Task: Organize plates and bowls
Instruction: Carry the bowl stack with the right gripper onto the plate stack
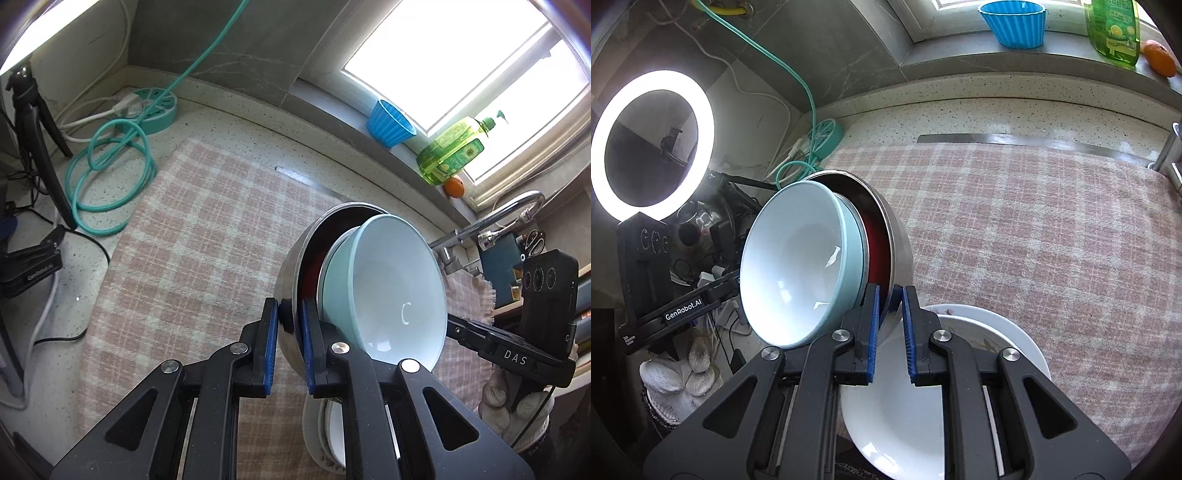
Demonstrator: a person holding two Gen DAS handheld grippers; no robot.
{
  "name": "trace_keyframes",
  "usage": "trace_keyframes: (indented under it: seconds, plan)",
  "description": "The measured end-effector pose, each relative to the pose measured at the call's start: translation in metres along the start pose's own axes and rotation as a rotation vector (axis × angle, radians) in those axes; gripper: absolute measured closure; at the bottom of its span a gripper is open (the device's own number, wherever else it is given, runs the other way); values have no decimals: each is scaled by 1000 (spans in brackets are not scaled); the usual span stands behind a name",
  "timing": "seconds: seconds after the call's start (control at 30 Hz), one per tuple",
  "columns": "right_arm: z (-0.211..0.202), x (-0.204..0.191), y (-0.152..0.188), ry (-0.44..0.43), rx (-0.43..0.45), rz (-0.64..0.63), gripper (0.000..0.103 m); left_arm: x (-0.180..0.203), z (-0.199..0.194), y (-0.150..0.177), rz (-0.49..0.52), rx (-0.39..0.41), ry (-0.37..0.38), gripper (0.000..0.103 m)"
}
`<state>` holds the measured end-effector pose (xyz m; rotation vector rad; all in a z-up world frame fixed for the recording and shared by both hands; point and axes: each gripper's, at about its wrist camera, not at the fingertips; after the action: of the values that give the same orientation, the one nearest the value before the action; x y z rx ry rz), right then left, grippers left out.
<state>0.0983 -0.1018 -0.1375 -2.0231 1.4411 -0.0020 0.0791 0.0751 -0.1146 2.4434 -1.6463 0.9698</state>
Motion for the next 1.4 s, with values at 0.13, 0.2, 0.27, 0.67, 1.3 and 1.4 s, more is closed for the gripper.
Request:
trace_keyframes:
  seconds: [0.13, 0.2, 0.27, 0.67, 1.3, 1.4]
  plan:
    - [-17, 1, 14, 0, 16, 13, 90, 10, -5, 11, 24, 3, 14, 93]
    - [-25, 4, 22, 2, 23, 24, 90, 13, -6, 16, 31, -4, 23, 93]
    - [-33, 5, 31, 6, 28, 32, 90, 18, -6, 23, 40, -12, 31, 93]
    - [-62, 23, 77, 33, 30, 88, 90, 43, 3, 61, 100, -80, 51, 93]
    - [-56, 34, 112, 28, -16, 151, 90, 49, 17, 88, 116, -139, 20, 93]
    - [-56, 34, 114, 26, -19, 155, 90, 49, 18, 89, 118, -143, 14, 93]
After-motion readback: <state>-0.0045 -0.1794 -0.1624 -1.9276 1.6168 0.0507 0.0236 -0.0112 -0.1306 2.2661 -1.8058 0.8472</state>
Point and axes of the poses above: each gripper's, at about its wrist camera, not at the fingertips, and z roughly the way its jaws point, x to its right, y to its underside, and after that the axes turned 11 degrees about -z, right-handed
